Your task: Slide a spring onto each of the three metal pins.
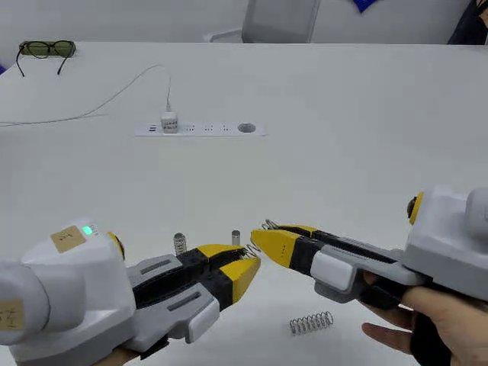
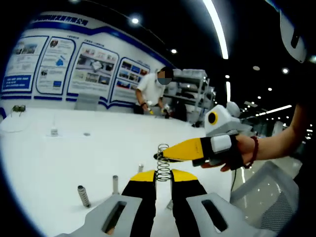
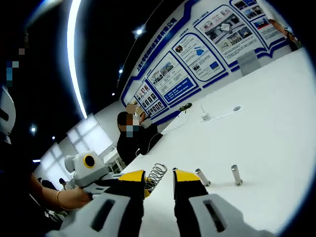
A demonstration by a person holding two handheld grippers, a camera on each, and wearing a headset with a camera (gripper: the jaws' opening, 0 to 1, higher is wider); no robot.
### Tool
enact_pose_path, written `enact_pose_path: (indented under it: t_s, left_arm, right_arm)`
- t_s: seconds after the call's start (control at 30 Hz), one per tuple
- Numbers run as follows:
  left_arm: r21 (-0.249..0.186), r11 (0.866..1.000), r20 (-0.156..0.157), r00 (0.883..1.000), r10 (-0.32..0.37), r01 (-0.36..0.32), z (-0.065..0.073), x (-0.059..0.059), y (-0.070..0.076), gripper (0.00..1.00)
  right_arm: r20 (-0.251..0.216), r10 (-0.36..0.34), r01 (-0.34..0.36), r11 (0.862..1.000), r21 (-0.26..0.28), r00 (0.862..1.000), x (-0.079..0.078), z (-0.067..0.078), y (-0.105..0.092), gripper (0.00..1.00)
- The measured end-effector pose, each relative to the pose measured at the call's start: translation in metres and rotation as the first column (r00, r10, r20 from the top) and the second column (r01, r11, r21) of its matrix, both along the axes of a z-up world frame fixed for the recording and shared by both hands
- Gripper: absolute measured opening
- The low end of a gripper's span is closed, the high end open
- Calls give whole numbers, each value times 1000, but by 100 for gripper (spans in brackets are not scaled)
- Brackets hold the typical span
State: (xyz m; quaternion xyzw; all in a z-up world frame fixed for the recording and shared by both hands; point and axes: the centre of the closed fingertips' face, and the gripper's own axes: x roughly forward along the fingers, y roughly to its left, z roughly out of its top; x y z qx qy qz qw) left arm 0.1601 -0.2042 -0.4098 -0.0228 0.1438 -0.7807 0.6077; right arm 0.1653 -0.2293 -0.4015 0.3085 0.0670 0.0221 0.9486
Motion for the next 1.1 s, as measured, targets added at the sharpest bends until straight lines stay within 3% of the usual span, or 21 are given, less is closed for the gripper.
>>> enact_pose_path:
  t_s: [0.37, 0.5, 0.83, 1.1]
  left_arm:
    - [-11, 1000, 15, 1000, -24, 24, 4, -3, 2, 10]
    - [-9, 1000, 35, 999, -22, 23, 4, -2, 2, 10]
    - [45, 999, 143, 990, -4, -2, -3, 1, 1, 12]
    - [95, 995, 192, 981, 7, -26, -16, 5, 4, 27]
  right_arm:
    - [33, 25, -28, 996, 80, 999, 2, 7, 8, 14]
    - [48, 36, -40, 995, 87, 998, 4, 10, 11, 12]
    - [29, 47, -46, 998, -32, 998, 9, 9, 13, 11]
    - [24, 26, -23, 994, -109, 999, 12, 10, 3, 11]
